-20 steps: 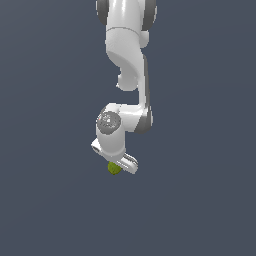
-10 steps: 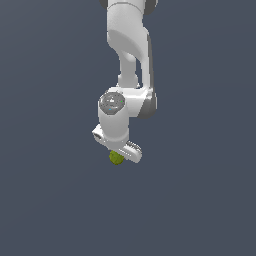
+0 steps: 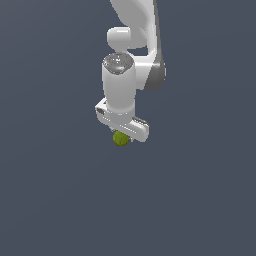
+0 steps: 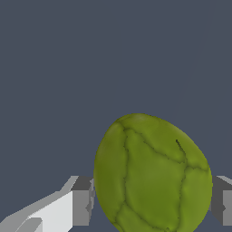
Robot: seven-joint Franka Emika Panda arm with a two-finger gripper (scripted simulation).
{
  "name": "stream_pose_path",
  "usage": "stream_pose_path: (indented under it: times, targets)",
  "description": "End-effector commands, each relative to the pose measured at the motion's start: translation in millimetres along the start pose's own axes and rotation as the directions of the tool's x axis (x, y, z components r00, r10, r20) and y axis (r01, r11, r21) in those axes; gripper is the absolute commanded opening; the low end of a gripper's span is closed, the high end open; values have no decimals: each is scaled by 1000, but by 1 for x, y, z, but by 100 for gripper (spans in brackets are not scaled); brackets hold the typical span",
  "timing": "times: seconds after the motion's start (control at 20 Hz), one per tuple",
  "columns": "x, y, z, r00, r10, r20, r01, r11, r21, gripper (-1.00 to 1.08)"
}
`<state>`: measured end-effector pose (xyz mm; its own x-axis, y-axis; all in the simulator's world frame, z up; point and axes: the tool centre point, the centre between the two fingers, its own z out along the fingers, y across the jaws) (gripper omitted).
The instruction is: Pick up the object and move it to a goal position.
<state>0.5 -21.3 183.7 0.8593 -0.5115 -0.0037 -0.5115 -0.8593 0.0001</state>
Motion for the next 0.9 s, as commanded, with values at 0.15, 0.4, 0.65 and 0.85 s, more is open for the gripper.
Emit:
stream_pose_path:
  times: [0.15, 0.4, 0.65, 0.85]
  targets:
    - [-26, 2, -52, 1000, 0, -2, 0, 1000, 1, -100]
    - [-52, 4, -102, 1000, 1, -3, -1, 1000, 0, -100]
    - [-80, 6, -156, 1000, 1, -4, -1, 1000, -1, -100]
    - [-101, 7, -200, 1000, 1, -5, -1, 1000, -1, -100]
